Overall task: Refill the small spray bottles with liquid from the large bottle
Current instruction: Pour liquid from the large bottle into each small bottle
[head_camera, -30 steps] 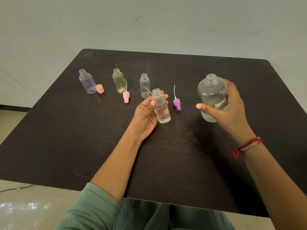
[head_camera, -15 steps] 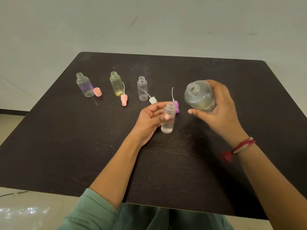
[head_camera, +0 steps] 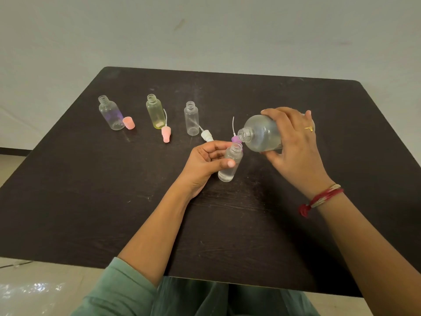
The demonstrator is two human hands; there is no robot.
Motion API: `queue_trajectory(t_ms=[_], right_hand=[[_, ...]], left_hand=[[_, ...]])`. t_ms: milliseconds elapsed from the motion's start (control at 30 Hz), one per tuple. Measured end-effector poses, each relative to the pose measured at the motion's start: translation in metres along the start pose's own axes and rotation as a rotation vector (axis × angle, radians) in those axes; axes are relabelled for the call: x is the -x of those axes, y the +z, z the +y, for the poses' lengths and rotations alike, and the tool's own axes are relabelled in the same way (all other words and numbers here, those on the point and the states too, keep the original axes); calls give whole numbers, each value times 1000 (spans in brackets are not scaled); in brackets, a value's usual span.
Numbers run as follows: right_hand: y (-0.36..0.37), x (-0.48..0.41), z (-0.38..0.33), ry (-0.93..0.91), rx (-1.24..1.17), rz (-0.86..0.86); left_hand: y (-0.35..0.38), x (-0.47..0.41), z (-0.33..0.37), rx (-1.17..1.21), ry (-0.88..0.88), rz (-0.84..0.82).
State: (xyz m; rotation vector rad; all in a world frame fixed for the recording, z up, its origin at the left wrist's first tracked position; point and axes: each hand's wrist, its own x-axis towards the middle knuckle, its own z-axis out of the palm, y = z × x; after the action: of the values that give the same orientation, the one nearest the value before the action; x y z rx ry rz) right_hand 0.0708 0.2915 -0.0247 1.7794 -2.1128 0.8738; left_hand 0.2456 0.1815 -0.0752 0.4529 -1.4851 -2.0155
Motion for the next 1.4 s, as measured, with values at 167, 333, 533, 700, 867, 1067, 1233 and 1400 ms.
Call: queue_trajectory(t_ms=[167, 333, 533, 700, 867, 1067, 1233, 1400], right_hand=[[0, 0, -3, -21, 58, 15], [-3, -1, -3, -36, 137, 34], [-5, -1, -1, -51, 148, 34], [-5, 1, -3, -66, 161, 29], [-6, 1, -3, -70, 170, 32], [-7, 0, -4, -79, 185, 46], [-7, 0, -3, -74, 183, 37], [-7, 0, -4, -84, 187, 43]], left_hand=[[1, 0, 1, -4, 9, 0], [2, 1, 2, -16, 9, -2], [1, 0, 1, -14, 14, 4], [-1, -1, 0, -12, 11, 3], [-1, -1, -1, -8, 7, 2], [-2, -1, -2, -13, 6, 3], [-2, -1, -2, -17, 4, 8], [-1, -1, -1, -13, 9, 6]])
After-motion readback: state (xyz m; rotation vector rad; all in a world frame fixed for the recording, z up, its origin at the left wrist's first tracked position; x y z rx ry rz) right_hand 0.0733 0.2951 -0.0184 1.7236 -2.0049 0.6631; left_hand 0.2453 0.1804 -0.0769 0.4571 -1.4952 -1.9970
